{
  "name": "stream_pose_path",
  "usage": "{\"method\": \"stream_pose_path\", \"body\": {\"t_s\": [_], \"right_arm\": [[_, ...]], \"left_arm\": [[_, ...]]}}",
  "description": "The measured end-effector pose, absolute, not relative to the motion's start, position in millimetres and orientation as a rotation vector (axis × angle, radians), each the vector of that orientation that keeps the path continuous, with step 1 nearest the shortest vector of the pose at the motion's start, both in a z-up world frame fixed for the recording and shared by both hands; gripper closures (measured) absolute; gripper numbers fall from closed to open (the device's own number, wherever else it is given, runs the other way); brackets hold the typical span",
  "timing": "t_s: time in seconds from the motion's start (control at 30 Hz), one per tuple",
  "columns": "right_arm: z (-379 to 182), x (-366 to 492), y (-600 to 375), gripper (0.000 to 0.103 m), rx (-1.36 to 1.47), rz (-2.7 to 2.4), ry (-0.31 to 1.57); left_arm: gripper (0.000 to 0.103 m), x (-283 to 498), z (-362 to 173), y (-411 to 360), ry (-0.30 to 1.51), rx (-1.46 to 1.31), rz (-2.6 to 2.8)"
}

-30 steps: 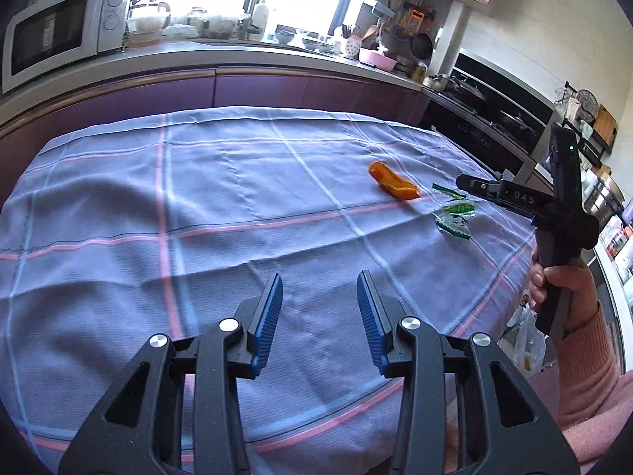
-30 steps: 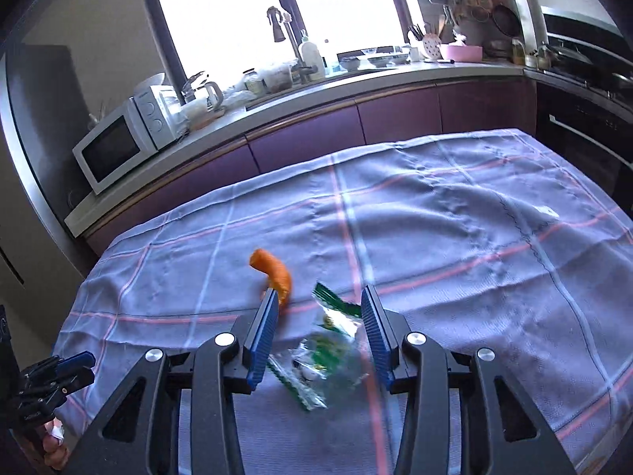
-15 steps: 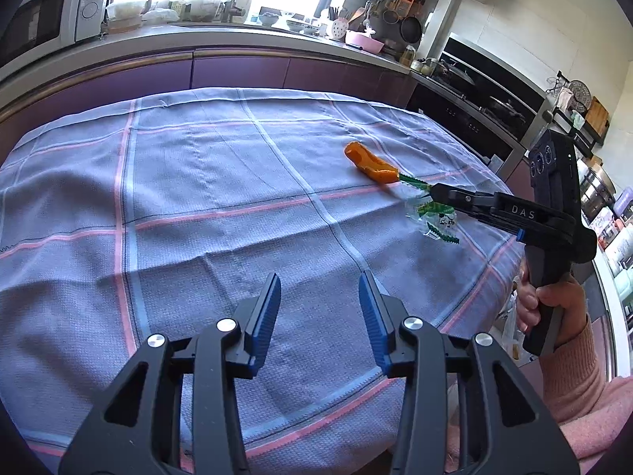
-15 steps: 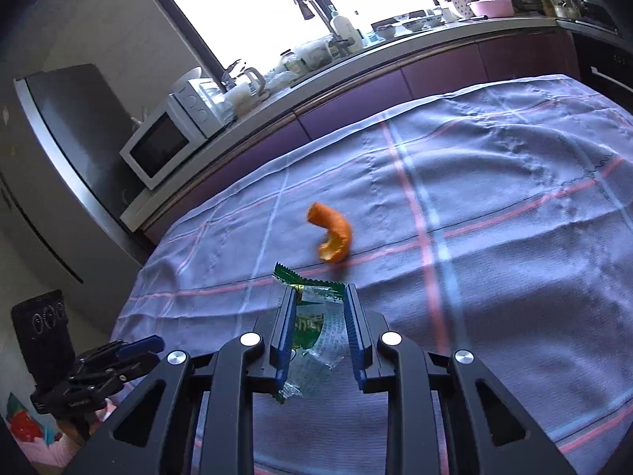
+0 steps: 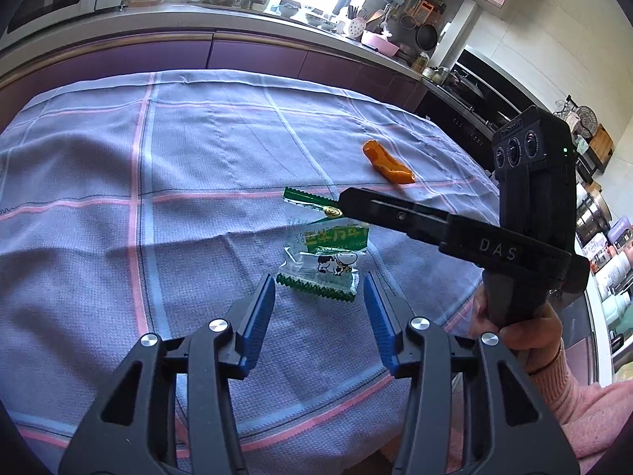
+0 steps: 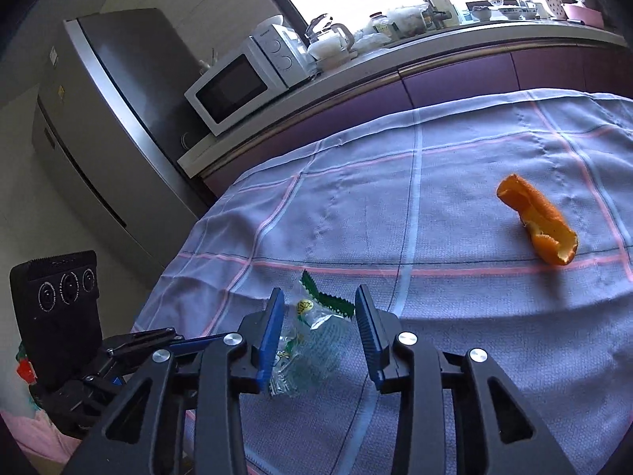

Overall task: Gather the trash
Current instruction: 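Grasp the green-printed plastic wrapper with the left gripper while the right gripper grasps the orange peel, then carry the wrapper and orange peel over the teal bin with both grippers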

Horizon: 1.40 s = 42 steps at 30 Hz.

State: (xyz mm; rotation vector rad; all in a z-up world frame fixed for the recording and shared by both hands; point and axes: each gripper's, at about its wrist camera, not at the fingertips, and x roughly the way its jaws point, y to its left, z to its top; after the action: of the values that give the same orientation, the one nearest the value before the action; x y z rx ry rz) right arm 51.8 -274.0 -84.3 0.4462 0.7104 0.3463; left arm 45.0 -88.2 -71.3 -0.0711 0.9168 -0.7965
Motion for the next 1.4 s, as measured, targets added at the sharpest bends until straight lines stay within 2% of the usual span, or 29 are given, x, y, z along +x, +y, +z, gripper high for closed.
{"method": "stream_pose_path", "body": {"t_s": [0.13,0.2,0.3,0.43,0.53,0.6,0.67,0.7,0.8,1.0,1.4], "right_arm": [[-70,42,-303,0.065,0.417,0.234,0.642],[-66,41,-321,0.060,0.377,0.129,0.622],[-68,44,-347,0.054,0.348,0.004,0.613],[-88,60,-370,0.054,0.390,-0.029,0.687],[-98,66,-376,0.059,0.441,-0.006,0.733],[-102,68,-378,0.065,0.454,-0.006,0.749],[-104,69,-379,0.073,0.460,-0.002,0.760],[-104,69,-378,0.081,0.462,0.002,0.765],[-104,69,-377,0.085,0.458,0.004,0.765],[-97,62,-363,0.088,0.472,0.073,0.727],[-86,63,-305,0.089,0.492,0.278,0.717]], "left_arm": [[0.055,51,-78,-94,0.941,-0.078,-0.783],[0.049,57,-82,-96,0.962,-0.099,-0.777],[0.048,62,-84,-97,0.971,-0.125,-0.780],[0.050,68,-85,-99,0.980,-0.153,-0.778],[0.054,68,-85,-102,0.981,-0.146,-0.774],[0.068,69,-86,-104,0.993,-0.156,-0.789],[0.073,68,-87,-105,1.000,-0.153,-0.779],[0.076,69,-88,-106,0.999,-0.149,-0.774],[0.087,71,-89,-104,1.006,-0.160,-0.773],[0.093,72,-90,-100,1.002,-0.182,-0.774],[0.096,66,-76,-73,0.938,-0.186,-0.723]]}}
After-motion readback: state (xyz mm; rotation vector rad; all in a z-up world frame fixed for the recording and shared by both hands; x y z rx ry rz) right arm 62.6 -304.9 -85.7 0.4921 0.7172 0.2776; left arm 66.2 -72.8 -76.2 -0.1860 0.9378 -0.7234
